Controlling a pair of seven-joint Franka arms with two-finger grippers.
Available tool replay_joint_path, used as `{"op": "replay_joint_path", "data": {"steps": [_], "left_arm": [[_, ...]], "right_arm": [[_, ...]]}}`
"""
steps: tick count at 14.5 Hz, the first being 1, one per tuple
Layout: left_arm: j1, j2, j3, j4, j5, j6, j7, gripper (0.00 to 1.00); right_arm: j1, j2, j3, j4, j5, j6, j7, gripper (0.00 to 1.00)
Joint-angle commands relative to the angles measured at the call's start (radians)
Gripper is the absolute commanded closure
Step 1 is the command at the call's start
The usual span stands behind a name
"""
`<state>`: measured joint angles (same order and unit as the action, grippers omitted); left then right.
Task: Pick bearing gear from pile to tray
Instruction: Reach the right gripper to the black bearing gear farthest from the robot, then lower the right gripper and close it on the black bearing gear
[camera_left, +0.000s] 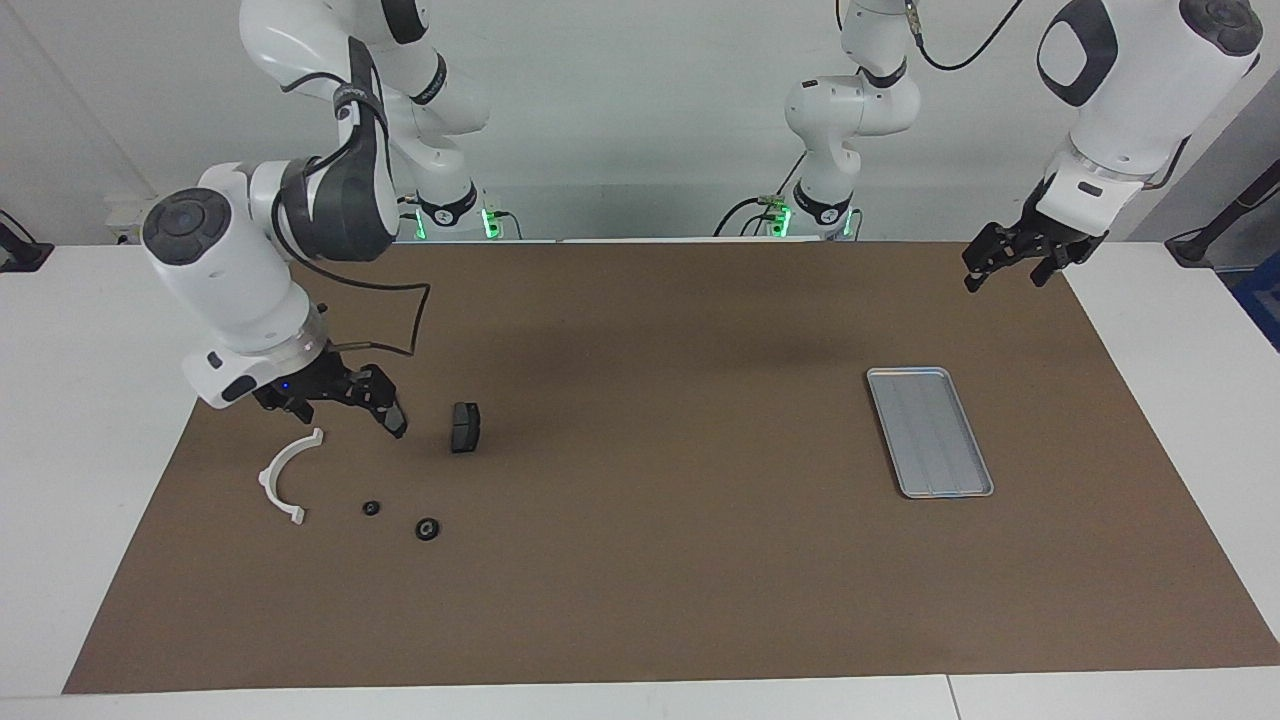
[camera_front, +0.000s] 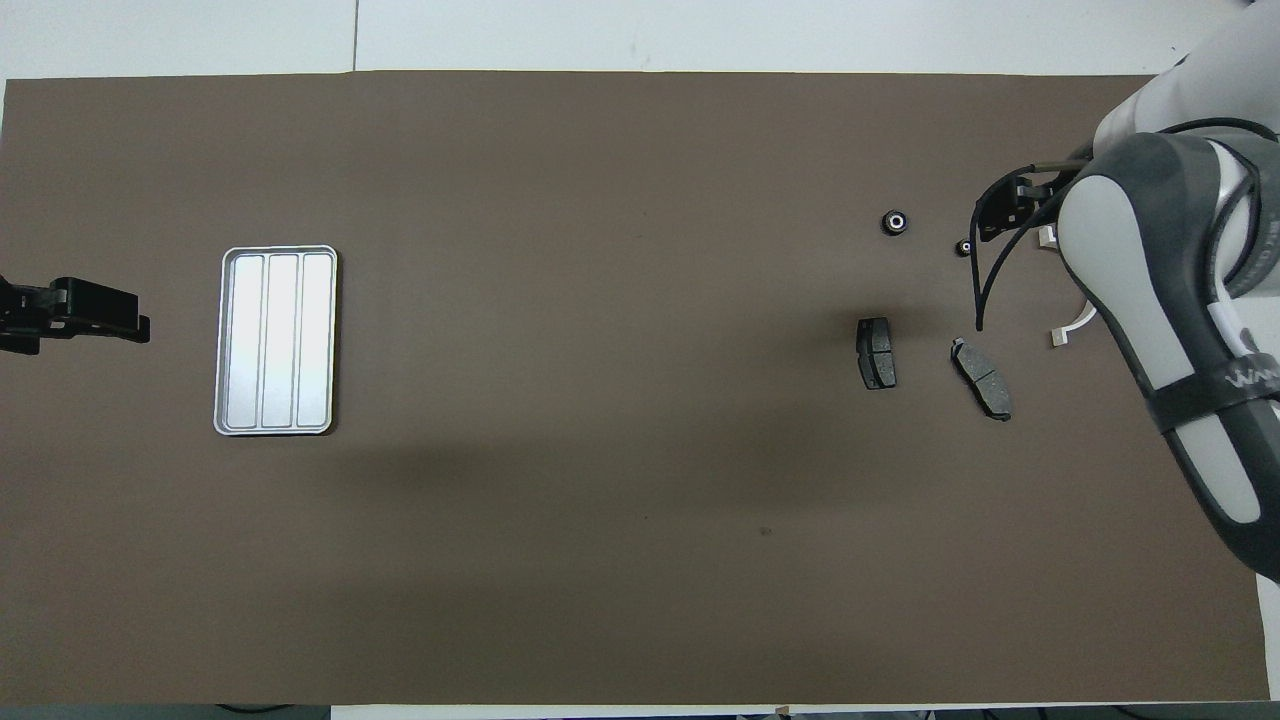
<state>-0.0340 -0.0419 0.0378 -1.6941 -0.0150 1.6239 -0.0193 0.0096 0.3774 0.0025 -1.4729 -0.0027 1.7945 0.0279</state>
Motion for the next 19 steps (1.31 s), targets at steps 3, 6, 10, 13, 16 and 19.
{"op": "replay_joint_path", "data": {"steps": [3, 6, 10, 13, 16, 19], "left_arm": [[-0.007, -0.013, 0.004, -0.010, 0.012, 0.004, 0.002, 0.00], [-0.007, -0.013, 0.004, -0.010, 0.012, 0.004, 0.002, 0.00], [-0.007, -0.013, 0.004, -0.010, 0.012, 0.004, 0.002, 0.00], [-0.007, -0.013, 0.004, -0.010, 0.012, 0.004, 0.002, 0.00], [-0.007, -0.013, 0.004, -0.010, 0.012, 0.004, 0.002, 0.00], [-0.007, -0.013, 0.004, -0.010, 0.012, 0.004, 0.002, 0.00]], "right_arm": [[0.032, 0.121, 0.004, 0.045, 0.000, 0.113, 0.015, 0.00], [0.052, 0.164, 0.004, 0.045, -0.028, 0.206, 0.018, 0.00], [0.052, 0.212, 0.002, 0.039, -0.030, 0.295, 0.017, 0.00], [0.052, 0.245, 0.004, 0.040, -0.043, 0.347, 0.021, 0.00], [0.055, 0.276, 0.004, 0.040, -0.045, 0.390, 0.044, 0.00], [0.084, 0.298, 0.002, 0.040, -0.046, 0.404, 0.081, 0.01]]}}
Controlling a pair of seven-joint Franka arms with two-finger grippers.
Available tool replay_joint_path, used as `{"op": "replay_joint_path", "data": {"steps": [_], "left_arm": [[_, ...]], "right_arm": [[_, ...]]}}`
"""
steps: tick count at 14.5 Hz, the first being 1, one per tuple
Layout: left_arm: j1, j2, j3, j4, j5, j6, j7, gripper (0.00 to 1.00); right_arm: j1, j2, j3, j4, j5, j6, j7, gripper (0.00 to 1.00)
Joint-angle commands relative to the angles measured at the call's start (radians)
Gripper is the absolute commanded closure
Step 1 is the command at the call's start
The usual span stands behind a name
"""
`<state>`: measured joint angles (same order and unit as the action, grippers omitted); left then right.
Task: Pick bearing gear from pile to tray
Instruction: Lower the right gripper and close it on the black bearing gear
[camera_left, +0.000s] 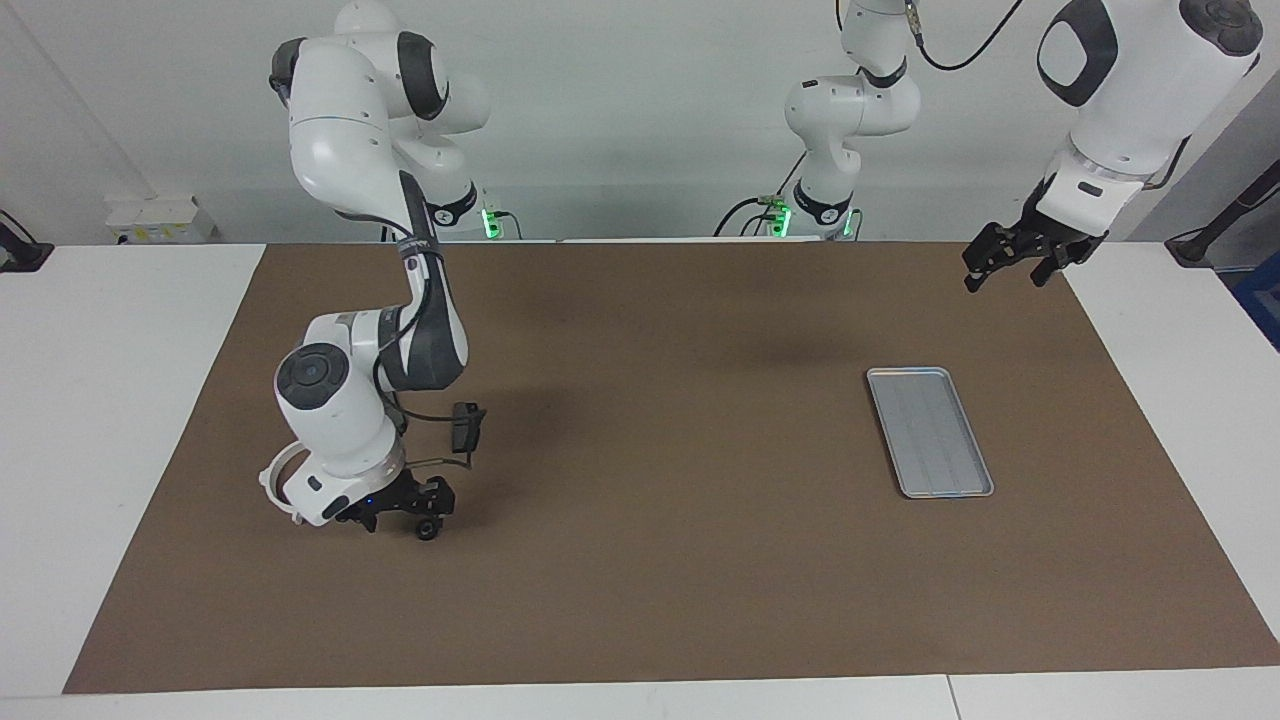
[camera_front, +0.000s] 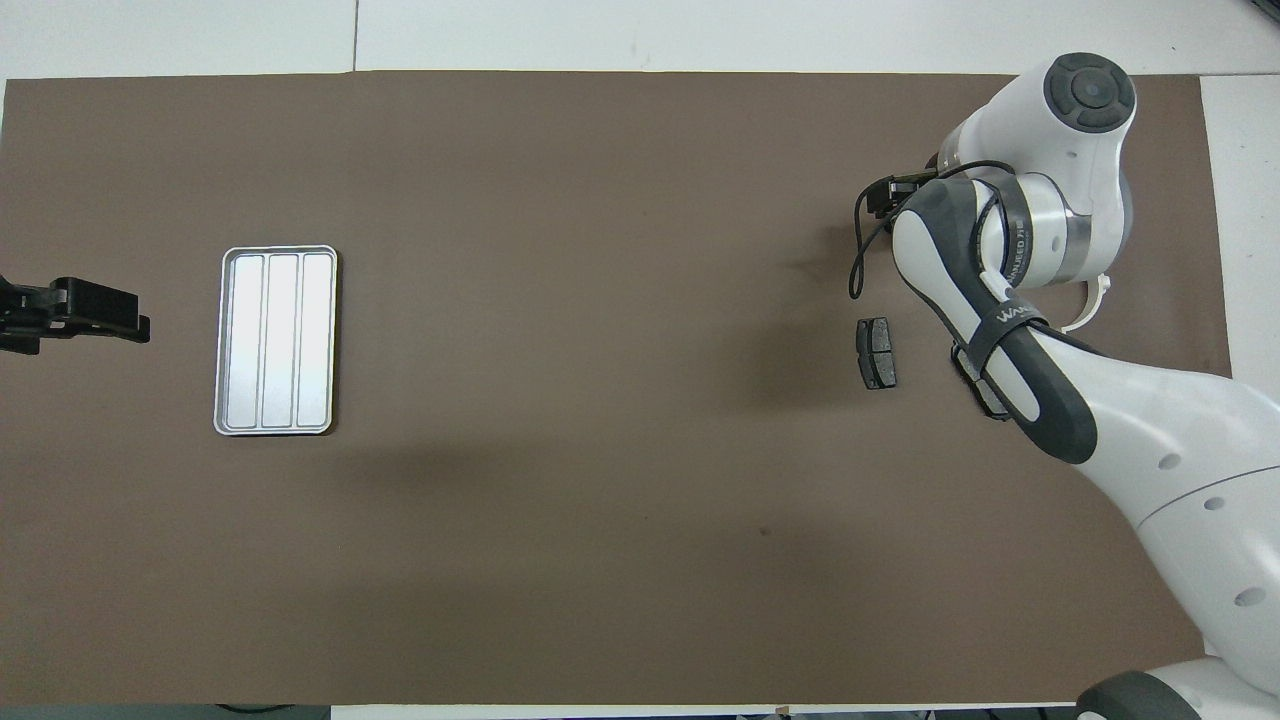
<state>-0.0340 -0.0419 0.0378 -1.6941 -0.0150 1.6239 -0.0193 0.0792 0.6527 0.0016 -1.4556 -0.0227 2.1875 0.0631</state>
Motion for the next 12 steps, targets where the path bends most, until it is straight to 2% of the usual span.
{"op": "replay_joint_path", "data": {"steps": [1, 7, 12], "left_arm": [[-0.007, -0.013, 0.004, -0.010, 0.012, 0.004, 0.002, 0.00], [-0.007, -0.013, 0.004, -0.010, 0.012, 0.004, 0.002, 0.00], [-0.007, -0.013, 0.004, -0.010, 0.012, 0.004, 0.002, 0.00]], "right_arm": [[0.017, 0.025, 0.003, 0.021, -0.028, 0.009, 0.050, 0.03], [0.013, 0.047, 0.003, 0.020, -0.055, 0.011, 0.050, 0.05], [0.002, 0.051, 0.005, 0.020, -0.054, 0.008, 0.038, 0.15]]}}
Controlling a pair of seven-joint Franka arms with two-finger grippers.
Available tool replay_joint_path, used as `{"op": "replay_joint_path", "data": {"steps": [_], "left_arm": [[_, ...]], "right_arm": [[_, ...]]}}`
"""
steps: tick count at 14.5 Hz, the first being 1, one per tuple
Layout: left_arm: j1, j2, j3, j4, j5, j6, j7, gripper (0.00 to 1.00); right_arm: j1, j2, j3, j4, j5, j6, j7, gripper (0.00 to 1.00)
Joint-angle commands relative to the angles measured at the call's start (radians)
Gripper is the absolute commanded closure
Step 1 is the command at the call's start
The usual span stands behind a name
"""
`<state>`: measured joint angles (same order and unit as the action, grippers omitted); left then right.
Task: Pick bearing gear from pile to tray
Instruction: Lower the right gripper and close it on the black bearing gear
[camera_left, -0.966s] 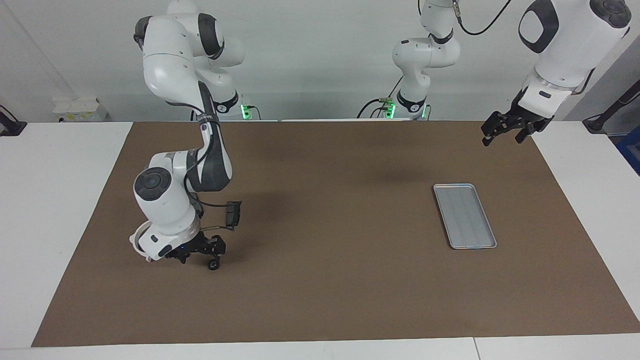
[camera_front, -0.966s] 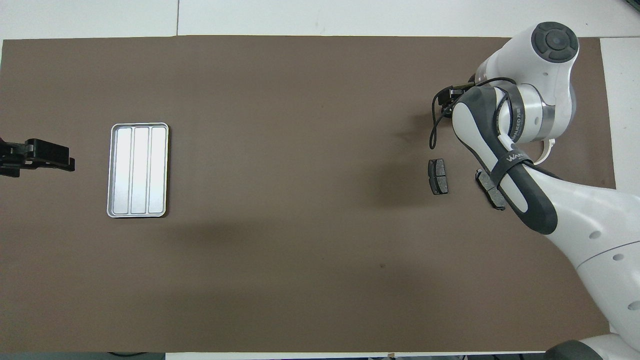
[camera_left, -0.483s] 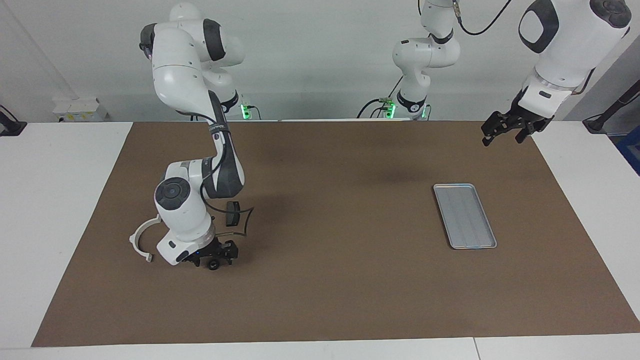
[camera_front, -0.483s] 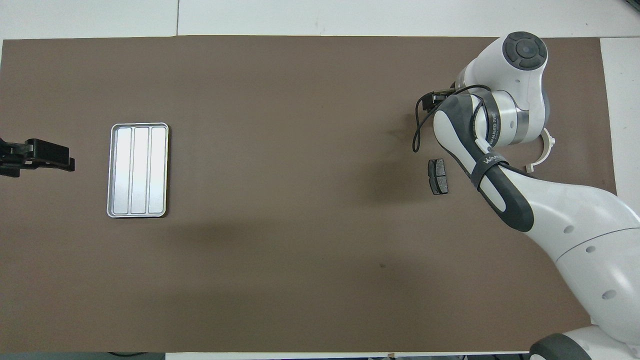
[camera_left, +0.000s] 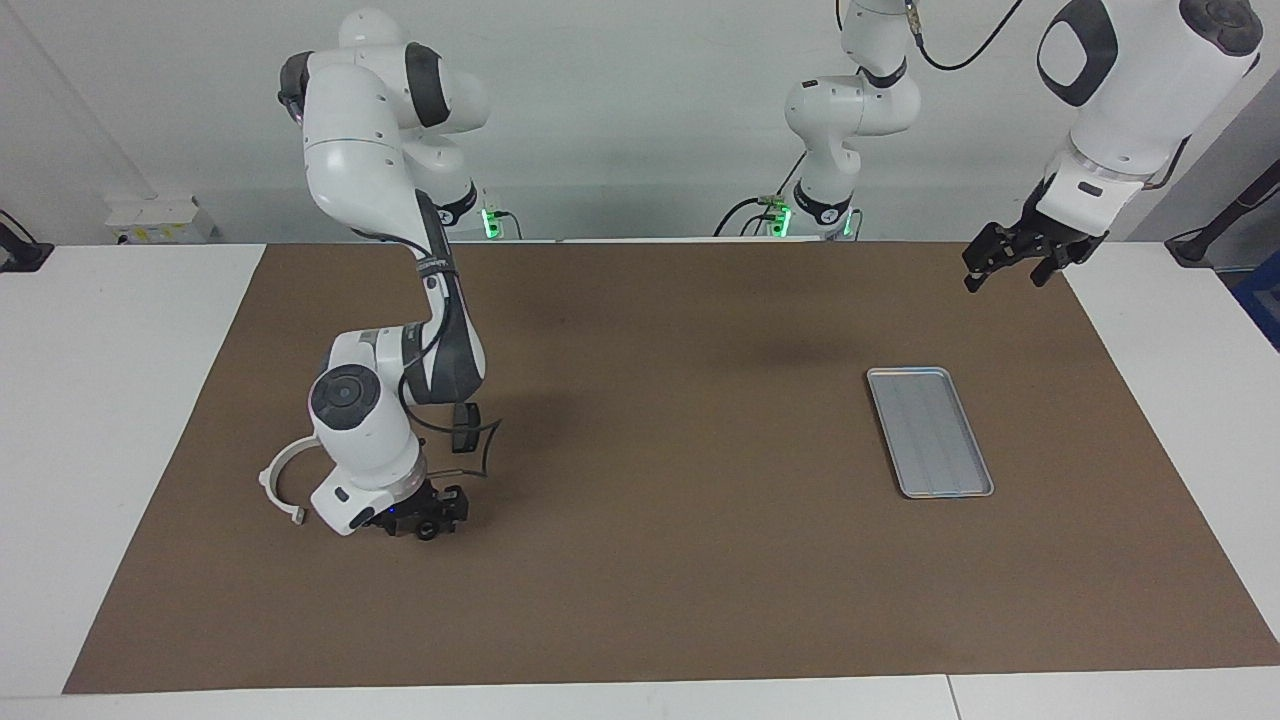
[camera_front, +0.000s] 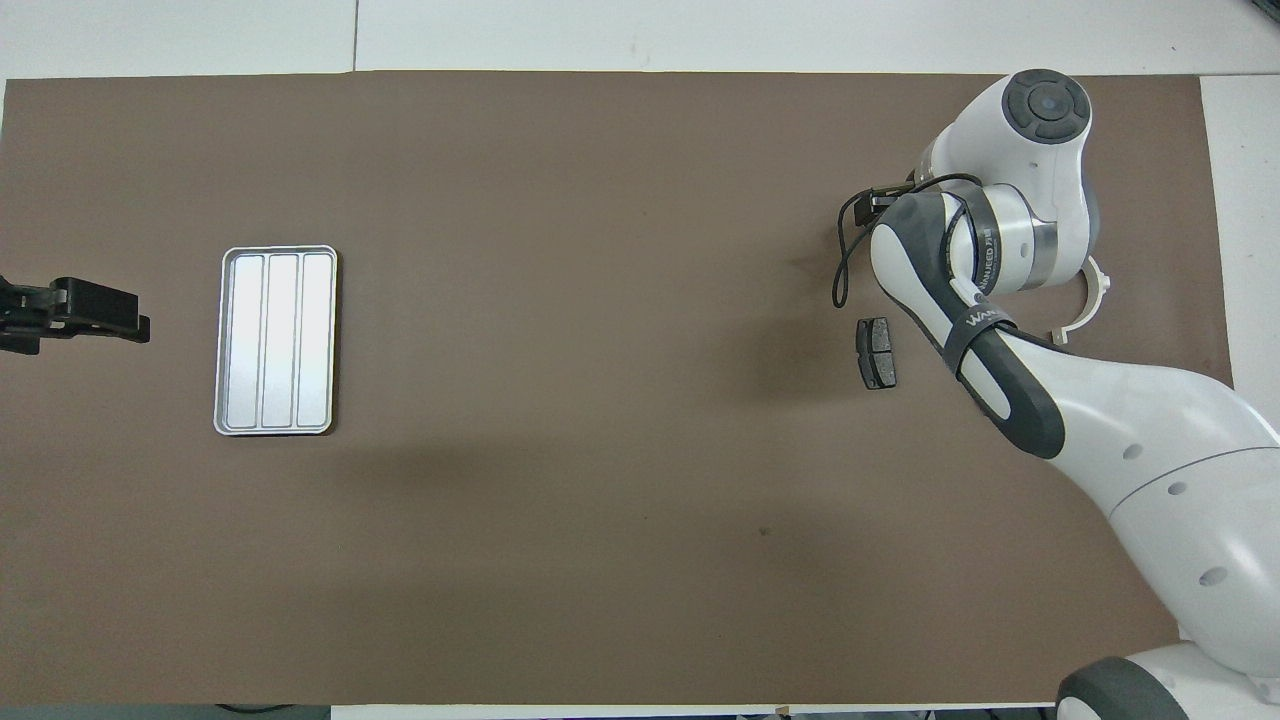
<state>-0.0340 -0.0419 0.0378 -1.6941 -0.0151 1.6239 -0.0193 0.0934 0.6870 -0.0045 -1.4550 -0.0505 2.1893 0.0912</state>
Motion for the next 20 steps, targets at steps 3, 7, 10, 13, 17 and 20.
{"op": "replay_joint_path", "data": {"steps": [3, 7, 10, 13, 17, 20], "left_arm": [[-0.007, -0.013, 0.004, -0.010, 0.012, 0.004, 0.002, 0.00], [-0.007, -0.013, 0.004, -0.010, 0.012, 0.004, 0.002, 0.00], [-0.007, -0.013, 0.004, -0.010, 0.012, 0.004, 0.004, 0.00], [-0.007, -0.013, 0.004, -0.010, 0.012, 0.004, 0.004, 0.00], [-0.007, -0.013, 0.004, -0.010, 0.012, 0.004, 0.002, 0.00], [-0.007, -0.013, 0.004, -0.010, 0.012, 0.004, 0.002, 0.00]], "right_arm": [[-0.014, 0.017, 0.011, 0.021, -0.026, 0.006, 0.010, 0.20], [-0.014, 0.017, 0.011, 0.022, -0.026, 0.006, 0.010, 0.31], [-0.012, 0.017, 0.009, 0.024, -0.026, -0.003, 0.010, 0.39], [-0.011, 0.017, 0.011, 0.024, -0.025, -0.006, 0.016, 0.48], [-0.011, 0.017, 0.011, 0.021, -0.025, -0.008, 0.010, 0.63], [-0.011, 0.017, 0.011, 0.021, -0.025, -0.008, 0.009, 0.79]]}}
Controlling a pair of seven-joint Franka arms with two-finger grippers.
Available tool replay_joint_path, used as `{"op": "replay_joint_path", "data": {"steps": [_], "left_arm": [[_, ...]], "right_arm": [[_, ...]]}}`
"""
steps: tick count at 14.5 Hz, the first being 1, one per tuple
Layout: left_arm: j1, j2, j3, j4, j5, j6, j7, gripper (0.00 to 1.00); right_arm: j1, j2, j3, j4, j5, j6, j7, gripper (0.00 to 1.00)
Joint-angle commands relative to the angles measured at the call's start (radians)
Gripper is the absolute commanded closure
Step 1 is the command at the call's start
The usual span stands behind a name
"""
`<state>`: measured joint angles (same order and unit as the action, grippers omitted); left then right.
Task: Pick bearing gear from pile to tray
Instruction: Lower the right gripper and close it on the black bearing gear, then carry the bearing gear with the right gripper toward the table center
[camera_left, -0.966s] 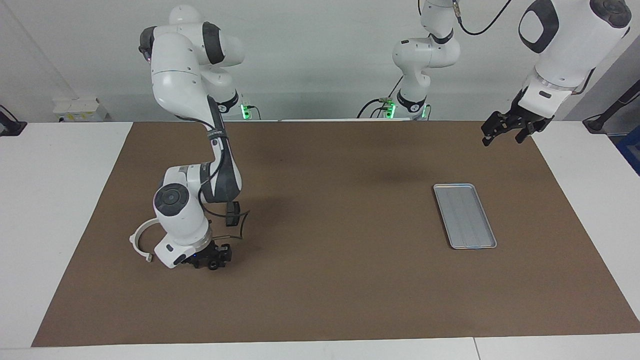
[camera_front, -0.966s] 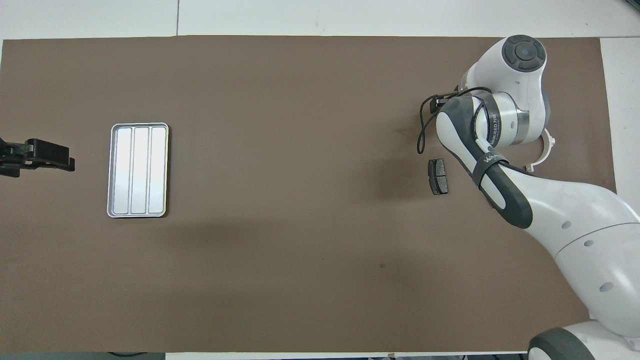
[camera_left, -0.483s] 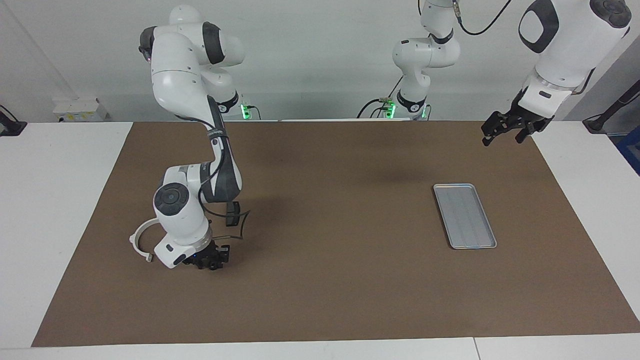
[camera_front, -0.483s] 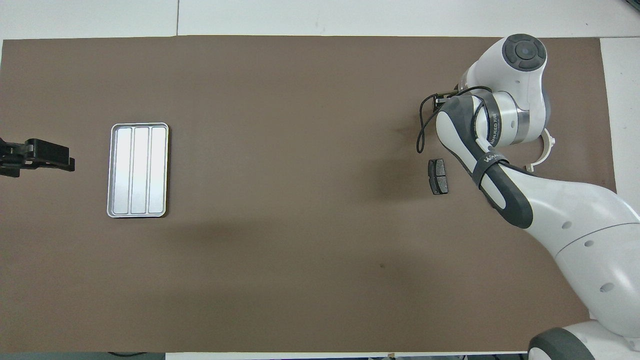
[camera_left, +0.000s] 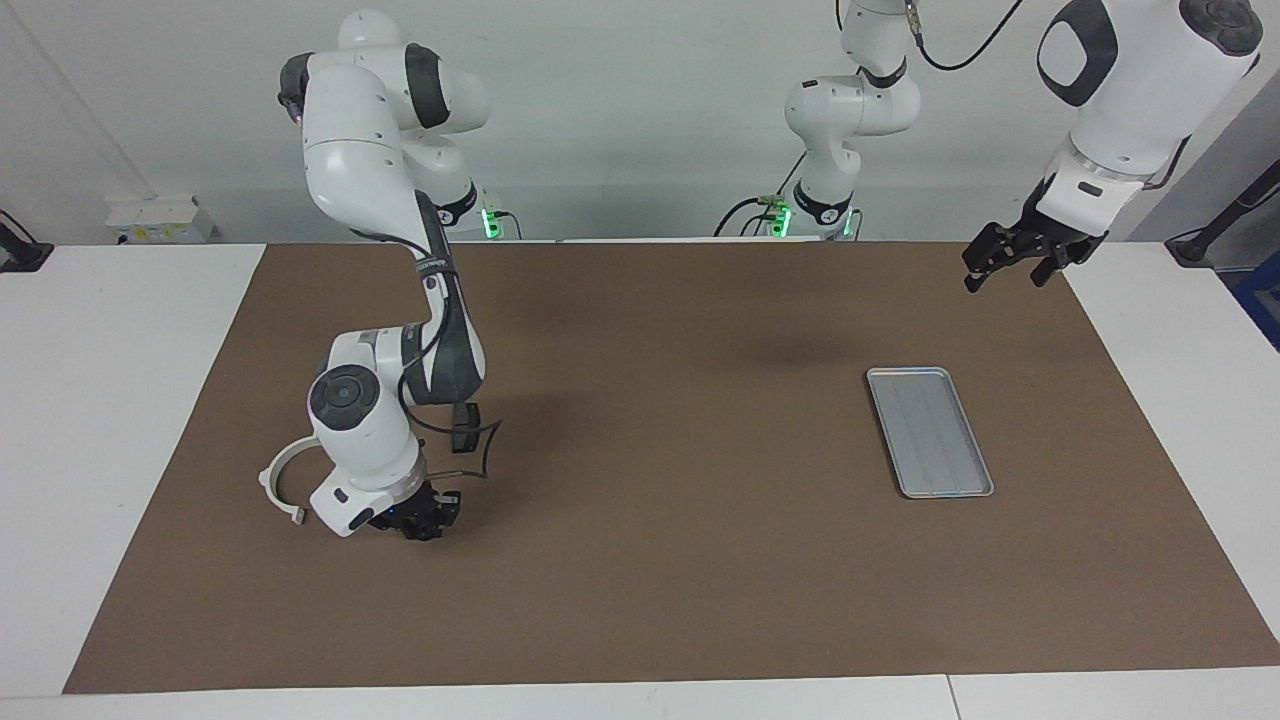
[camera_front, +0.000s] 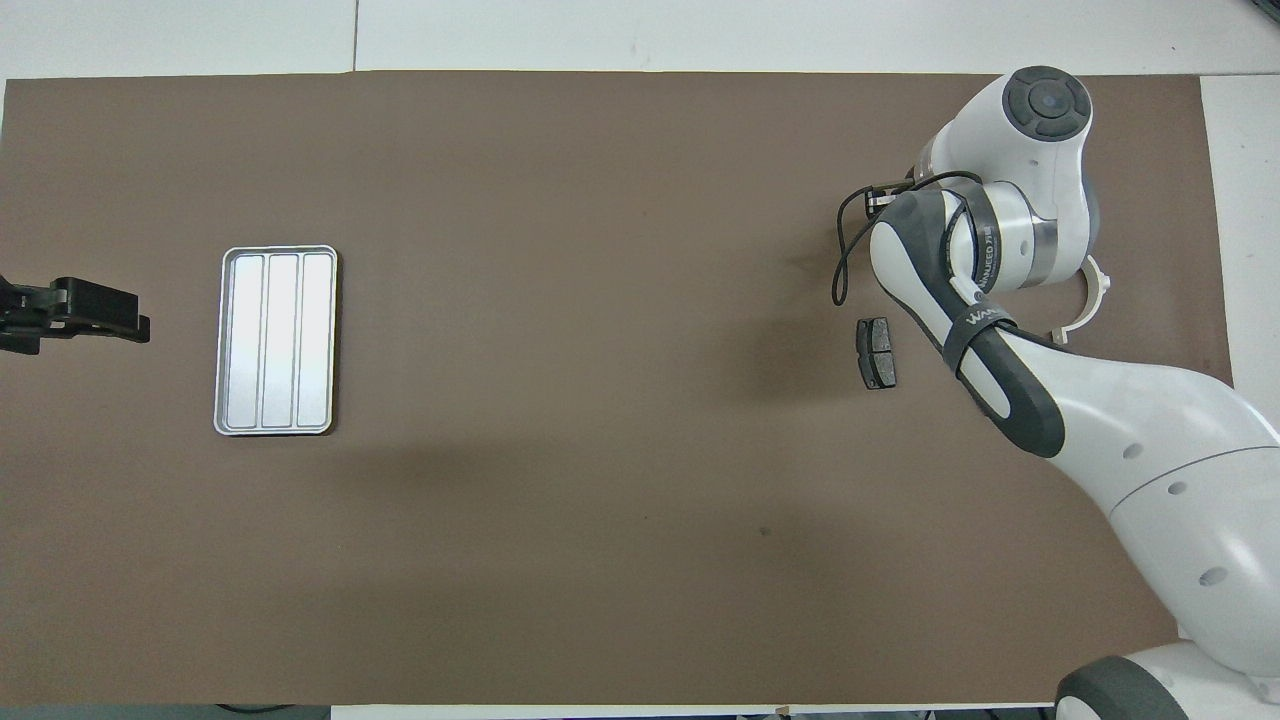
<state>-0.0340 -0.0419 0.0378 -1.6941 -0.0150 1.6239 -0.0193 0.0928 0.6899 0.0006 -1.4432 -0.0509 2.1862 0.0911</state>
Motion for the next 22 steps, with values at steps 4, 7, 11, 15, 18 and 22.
{"op": "replay_joint_path", "data": {"steps": [4, 7, 11, 15, 18, 22], "left_arm": [[-0.007, -0.013, 0.004, -0.010, 0.012, 0.004, 0.002, 0.00], [-0.007, -0.013, 0.004, -0.010, 0.012, 0.004, 0.002, 0.00], [-0.007, -0.013, 0.004, -0.010, 0.012, 0.004, 0.002, 0.00], [-0.007, -0.013, 0.004, -0.010, 0.012, 0.004, 0.002, 0.00], [-0.007, -0.013, 0.004, -0.010, 0.012, 0.004, 0.002, 0.00], [-0.007, -0.013, 0.004, -0.010, 0.012, 0.004, 0.002, 0.00]], "right_arm": [[-0.007, 0.008, 0.004, 0.015, -0.027, -0.023, 0.007, 0.99], [0.002, -0.032, 0.004, 0.058, -0.018, -0.185, 0.007, 1.00], [0.005, -0.041, 0.051, 0.263, -0.015, -0.452, 0.021, 1.00], [0.047, -0.078, 0.084, 0.284, -0.015, -0.519, 0.122, 1.00], [0.137, -0.110, 0.081, 0.285, -0.018, -0.534, 0.270, 1.00], [0.251, -0.113, 0.079, 0.285, -0.027, -0.537, 0.464, 1.00]]}}
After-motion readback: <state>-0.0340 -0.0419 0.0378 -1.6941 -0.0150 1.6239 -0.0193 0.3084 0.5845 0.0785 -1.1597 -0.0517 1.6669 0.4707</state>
